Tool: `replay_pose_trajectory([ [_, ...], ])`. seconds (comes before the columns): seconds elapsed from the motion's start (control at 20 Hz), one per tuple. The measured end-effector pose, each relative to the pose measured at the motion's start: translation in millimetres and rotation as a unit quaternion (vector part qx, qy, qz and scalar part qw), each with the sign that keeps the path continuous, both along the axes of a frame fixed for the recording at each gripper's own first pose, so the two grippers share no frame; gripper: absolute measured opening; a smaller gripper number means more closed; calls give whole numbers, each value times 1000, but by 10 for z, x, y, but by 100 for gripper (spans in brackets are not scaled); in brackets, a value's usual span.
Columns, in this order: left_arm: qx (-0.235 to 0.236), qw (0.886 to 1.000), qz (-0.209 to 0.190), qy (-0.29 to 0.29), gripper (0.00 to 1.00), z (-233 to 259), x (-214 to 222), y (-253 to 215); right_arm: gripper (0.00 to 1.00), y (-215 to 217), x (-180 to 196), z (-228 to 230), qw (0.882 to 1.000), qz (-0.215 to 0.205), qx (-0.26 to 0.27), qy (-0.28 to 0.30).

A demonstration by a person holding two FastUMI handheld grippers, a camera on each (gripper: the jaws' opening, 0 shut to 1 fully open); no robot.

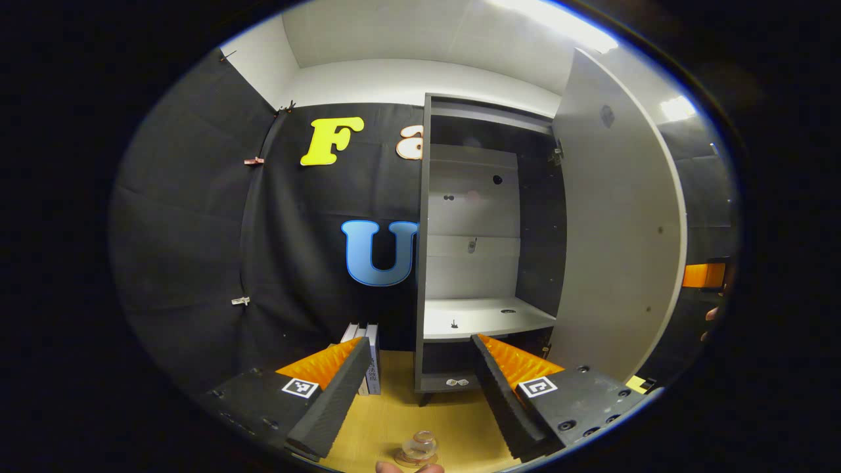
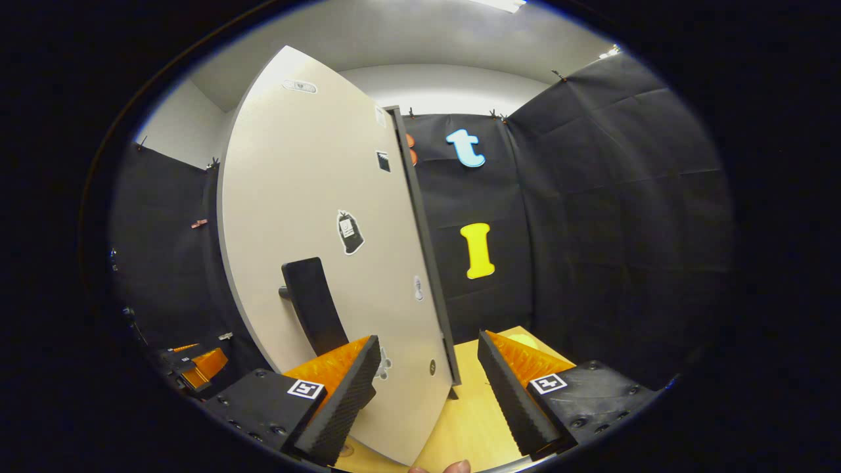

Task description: Open the cabinet door with the right hand, grasp the bottle in the cabinet with the left hand and place it on the coaster, then close the cabinet door with the right hand.

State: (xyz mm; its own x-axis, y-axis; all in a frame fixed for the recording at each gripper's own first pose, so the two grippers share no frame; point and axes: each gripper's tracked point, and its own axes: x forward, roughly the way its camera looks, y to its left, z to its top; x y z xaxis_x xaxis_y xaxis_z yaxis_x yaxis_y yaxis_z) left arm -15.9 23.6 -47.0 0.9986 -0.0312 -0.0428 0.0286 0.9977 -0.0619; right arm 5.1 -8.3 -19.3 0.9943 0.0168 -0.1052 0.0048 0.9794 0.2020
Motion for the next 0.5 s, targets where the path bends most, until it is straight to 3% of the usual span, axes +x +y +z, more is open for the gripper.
replay_pose_trajectory([
  [0.25,0,1000,-1,0,93,10,-55,22,98,579,73,-125,997,79,-6,19],
  [0.5,2,1000,1,-2,93,41,-84,32,98,532,71,-158,996,81,-12,18],
])
